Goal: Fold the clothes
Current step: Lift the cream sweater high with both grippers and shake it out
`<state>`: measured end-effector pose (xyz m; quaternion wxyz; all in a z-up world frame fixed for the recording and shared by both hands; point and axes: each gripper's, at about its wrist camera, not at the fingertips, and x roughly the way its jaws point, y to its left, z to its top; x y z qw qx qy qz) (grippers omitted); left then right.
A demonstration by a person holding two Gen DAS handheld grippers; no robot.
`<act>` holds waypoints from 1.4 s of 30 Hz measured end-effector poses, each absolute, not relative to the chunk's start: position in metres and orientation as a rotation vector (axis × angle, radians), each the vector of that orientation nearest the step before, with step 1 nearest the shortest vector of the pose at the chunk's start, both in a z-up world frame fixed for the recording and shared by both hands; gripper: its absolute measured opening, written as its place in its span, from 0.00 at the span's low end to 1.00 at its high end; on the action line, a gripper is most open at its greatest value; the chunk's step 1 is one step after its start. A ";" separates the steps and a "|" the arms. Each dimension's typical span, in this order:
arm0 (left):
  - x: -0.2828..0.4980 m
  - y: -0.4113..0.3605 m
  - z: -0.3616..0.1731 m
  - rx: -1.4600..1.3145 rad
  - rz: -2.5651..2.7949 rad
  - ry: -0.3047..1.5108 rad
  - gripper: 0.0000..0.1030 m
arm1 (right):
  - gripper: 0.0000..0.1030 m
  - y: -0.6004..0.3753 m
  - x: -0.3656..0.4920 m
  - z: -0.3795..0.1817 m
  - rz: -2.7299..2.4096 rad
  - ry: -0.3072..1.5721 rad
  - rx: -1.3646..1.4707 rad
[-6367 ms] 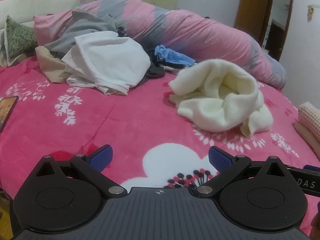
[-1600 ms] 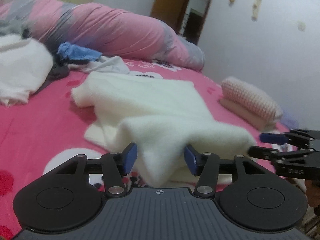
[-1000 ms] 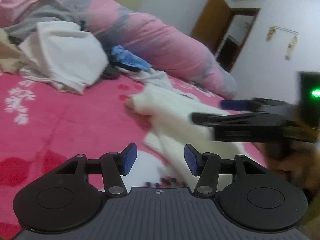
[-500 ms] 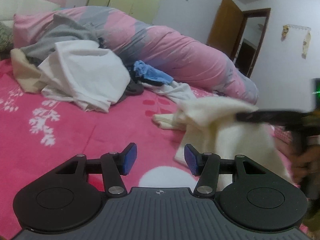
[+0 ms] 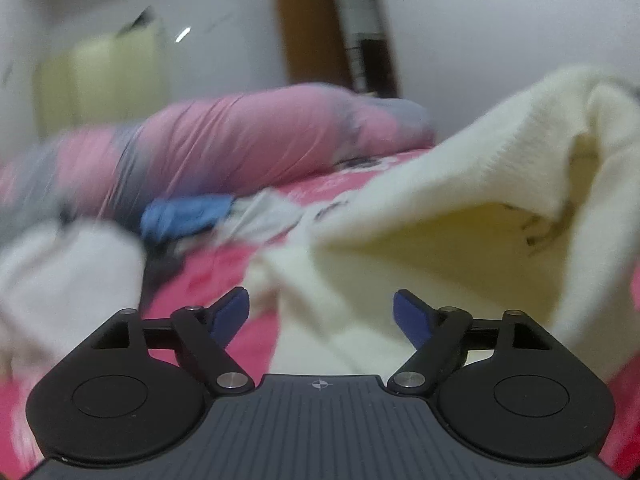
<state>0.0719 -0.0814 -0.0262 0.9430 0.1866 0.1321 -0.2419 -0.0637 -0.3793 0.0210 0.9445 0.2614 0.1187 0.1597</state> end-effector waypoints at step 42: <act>0.088 -0.102 0.074 -0.012 -0.376 -0.002 0.08 | 0.83 -0.281 -0.059 -0.049 0.321 0.431 0.614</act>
